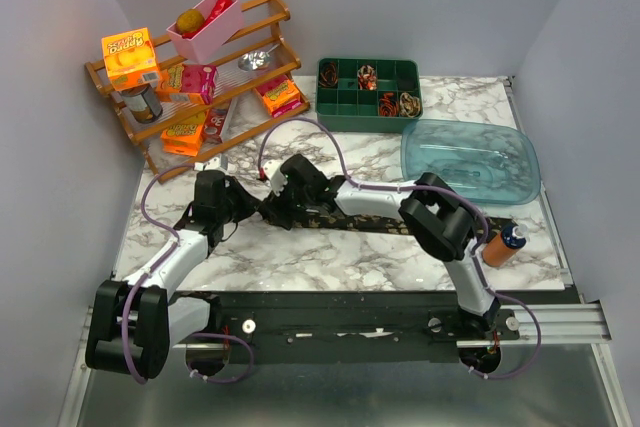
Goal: Roll the ties
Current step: Roll the tie at the center of the board.
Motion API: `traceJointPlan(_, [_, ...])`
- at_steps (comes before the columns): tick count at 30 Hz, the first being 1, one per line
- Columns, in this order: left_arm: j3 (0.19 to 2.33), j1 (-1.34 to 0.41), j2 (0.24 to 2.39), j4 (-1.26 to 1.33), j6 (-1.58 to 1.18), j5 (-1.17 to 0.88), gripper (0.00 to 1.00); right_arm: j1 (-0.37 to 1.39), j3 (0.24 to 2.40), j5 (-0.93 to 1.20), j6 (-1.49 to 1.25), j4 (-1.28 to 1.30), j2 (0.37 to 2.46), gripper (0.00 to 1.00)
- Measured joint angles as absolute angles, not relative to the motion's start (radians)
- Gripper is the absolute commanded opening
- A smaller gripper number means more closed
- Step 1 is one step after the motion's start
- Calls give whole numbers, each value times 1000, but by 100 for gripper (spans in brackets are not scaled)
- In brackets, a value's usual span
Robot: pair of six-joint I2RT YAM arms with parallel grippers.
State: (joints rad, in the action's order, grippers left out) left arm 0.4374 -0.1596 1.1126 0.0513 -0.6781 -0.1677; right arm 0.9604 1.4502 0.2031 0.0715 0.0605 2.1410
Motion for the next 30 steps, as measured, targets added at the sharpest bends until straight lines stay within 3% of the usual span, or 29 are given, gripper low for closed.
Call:
traceJointPlan(7, [437,-160,1113,66,-684,-169,12,985,1451,146,111,38,2151,59])
traceJointPlan(9, [437,-160,1113,70,-686,-170,12,996,1451,131,118,34,2153,52])
traceJointPlan(12, [437,-160,1115,77,-690,-171,13,1005,1451,120,122,31,2154,50])
traceJointPlan(20, [437,-160,1116,85,-697,-176,26,1007,1451,116,120,30,2154,35])
traceJointPlan(30, [434,-161,1116,89,-697,-176,21,1009,1467,128,120,47,2161,26])
